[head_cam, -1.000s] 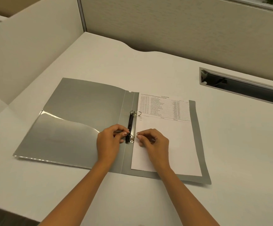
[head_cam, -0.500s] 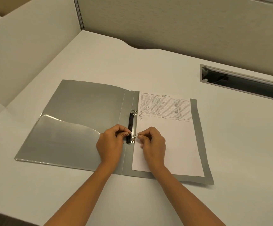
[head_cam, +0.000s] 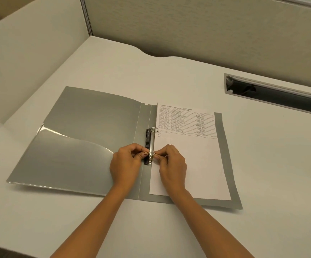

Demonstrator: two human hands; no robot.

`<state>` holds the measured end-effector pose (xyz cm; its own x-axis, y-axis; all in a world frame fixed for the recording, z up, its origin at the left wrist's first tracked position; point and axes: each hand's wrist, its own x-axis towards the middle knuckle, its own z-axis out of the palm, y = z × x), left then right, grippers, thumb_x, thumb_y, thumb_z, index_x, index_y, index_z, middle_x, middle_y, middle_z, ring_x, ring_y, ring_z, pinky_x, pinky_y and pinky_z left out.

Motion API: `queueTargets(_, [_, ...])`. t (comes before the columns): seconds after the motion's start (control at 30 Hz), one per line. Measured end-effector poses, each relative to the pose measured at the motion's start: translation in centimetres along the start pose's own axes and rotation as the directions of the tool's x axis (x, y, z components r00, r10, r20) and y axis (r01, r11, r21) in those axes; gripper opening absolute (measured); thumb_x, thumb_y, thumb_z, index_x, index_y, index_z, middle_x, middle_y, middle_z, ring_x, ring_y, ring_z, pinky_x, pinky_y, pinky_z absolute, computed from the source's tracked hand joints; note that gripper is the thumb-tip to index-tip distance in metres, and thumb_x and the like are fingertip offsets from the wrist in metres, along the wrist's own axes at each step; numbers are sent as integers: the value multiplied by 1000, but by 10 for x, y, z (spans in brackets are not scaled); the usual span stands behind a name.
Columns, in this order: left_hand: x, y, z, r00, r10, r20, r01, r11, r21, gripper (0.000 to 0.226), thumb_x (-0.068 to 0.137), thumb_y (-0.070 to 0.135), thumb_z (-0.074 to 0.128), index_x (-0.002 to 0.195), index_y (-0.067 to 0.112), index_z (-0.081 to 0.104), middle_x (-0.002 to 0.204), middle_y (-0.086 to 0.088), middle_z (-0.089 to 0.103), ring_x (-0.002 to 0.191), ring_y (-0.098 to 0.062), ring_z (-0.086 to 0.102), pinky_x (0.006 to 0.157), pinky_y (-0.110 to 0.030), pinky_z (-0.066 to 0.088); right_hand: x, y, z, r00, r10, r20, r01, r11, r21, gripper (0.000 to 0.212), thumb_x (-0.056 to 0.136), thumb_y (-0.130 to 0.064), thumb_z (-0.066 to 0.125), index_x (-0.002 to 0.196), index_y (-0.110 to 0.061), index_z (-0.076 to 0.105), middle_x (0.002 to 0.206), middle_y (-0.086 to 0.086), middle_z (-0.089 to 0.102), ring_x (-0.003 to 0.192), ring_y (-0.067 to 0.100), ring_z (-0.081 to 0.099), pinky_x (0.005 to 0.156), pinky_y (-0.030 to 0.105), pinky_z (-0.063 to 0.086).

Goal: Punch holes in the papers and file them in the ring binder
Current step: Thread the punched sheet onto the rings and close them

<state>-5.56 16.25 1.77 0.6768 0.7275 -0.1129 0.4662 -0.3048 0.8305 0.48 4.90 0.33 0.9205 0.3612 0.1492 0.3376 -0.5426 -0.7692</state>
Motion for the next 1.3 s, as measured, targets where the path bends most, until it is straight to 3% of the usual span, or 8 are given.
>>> queueTargets(0.13, [7, 3, -8, 995, -25, 95, 39, 988, -147, 32, 88, 7, 64, 74, 35, 68, 75, 7, 72, 68, -8, 70, 61, -21, 58, 2, 2, 0, 999, 34, -20, -29, 977, 211, 14, 83, -1, 59, 74, -13, 59, 76, -5, 63, 64, 14, 57, 56, 27, 47])
queueTargets(0.27, [17, 7, -3, 1000, -9, 19, 9, 1000, -2, 10, 82, 19, 71, 90, 25, 68, 89, 2, 68, 77, -15, 68, 71, -37, 59, 4, 0, -5, 990, 131, -47, -103, 916, 388, 16, 86, 6, 59, 75, -5, 59, 79, 5, 63, 55, 13, 57, 50, 23, 48])
queueTargets(0.4, [26, 29, 2, 996, -86, 31, 75, 964, 256, 30, 80, 33, 74, 98, 13, 61, 93, -3, 64, 85, -25, 63, 75, -37, 54, 2, -1, -5, 985, 163, -48, -132, 912, 389, 12, 88, -5, 62, 78, -11, 61, 80, 1, 65, 53, 24, 59, 48, 23, 46])
queueTargets(0.63, [40, 41, 6, 968, -199, 150, 157, 954, 256, 23, 74, 30, 79, 82, 12, 68, 81, -7, 71, 71, -28, 70, 70, -38, 60, -2, 2, -9, 970, 224, -93, -178, 918, 356, 11, 90, -8, 62, 81, -14, 61, 76, -2, 65, 51, 14, 59, 50, 36, 54])
queueTargets(0.77, [30, 39, 9, 984, -143, 110, 129, 983, 129, 19, 76, 25, 77, 69, 25, 59, 82, -2, 71, 72, -22, 69, 70, -38, 59, -4, 5, -13, 966, 231, -115, -179, 921, 347, 10, 90, -9, 62, 81, -14, 61, 75, -3, 65, 51, 15, 60, 50, 33, 54])
queueTargets(0.93, [24, 42, 13, 998, -21, 54, 16, 995, 95, 10, 79, 24, 70, 85, 25, 63, 76, 9, 63, 74, -19, 66, 68, -39, 58, -4, 6, -14, 970, 221, -99, -177, 926, 333, 8, 90, -11, 63, 82, -13, 62, 75, -2, 66, 52, 14, 60, 50, 29, 53])
queueTargets(1.13, [27, 51, 19, 996, 67, 62, -76, 986, 149, 18, 79, 28, 71, 94, 22, 63, 76, 10, 61, 78, -19, 64, 71, -37, 56, -4, 7, -13, 975, 201, -96, -161, 933, 322, 8, 91, -13, 63, 82, -14, 62, 77, -4, 66, 54, 16, 61, 53, 33, 55])
queueTargets(1.3, [20, 56, 22, 983, 156, 94, -171, 969, 179, 14, 90, 34, 59, 100, 27, 66, 93, 10, 66, 82, -14, 63, 72, -37, 55, -4, 7, -14, 976, 197, -96, -157, 934, 322, 10, 91, -12, 62, 82, -15, 62, 78, -4, 67, 55, 17, 61, 52, 29, 54])
